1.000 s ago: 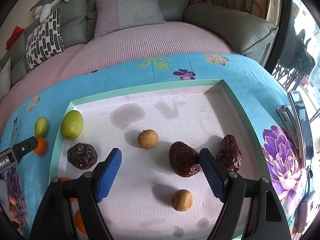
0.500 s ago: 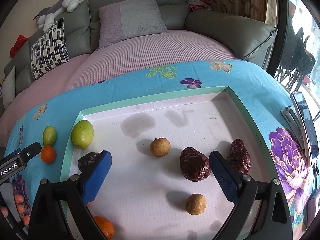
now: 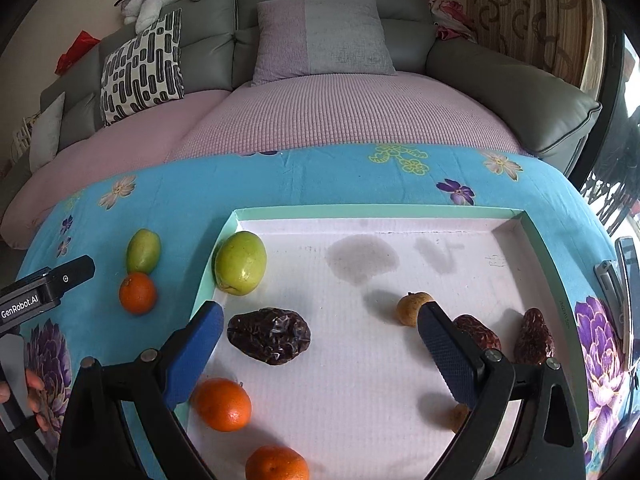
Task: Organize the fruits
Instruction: 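Move both tools back toward the remaining mango and mandarin beside the tray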
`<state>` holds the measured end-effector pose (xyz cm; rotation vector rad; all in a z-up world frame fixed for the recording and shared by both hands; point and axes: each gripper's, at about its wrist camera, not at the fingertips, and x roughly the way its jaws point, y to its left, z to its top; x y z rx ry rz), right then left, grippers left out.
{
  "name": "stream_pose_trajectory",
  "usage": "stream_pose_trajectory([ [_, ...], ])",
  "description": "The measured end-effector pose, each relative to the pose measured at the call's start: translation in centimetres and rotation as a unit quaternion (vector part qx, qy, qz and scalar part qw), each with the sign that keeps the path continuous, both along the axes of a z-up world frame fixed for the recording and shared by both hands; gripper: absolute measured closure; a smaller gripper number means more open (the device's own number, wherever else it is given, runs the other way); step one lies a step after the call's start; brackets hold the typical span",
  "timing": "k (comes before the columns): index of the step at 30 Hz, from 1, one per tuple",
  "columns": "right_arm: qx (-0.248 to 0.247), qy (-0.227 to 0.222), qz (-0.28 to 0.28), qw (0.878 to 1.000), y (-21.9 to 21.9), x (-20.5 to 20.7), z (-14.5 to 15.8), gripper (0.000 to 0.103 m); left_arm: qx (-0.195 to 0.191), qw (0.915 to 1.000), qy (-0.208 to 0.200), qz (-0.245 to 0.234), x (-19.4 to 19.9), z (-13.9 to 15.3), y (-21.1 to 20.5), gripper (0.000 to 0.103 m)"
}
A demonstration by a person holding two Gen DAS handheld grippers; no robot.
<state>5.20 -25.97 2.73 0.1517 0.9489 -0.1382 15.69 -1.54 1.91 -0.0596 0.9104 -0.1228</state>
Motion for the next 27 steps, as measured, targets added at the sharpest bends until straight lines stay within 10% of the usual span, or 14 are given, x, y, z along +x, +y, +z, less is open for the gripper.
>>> stream_pose_trajectory([
  [20,0.000,-0.008,0.140,0.990,12.0,5.1,-1.0,0.007,-0.020,0.9939,0.036,0.102,1.2,-2.0,7.5,0.000],
  [27,0.002,0.018,0.157,0.987,13.6,5.9,-3.1,0.033,-0.026,0.9925,0.044,0.111,1.4,-2.6,8.3,0.000],
])
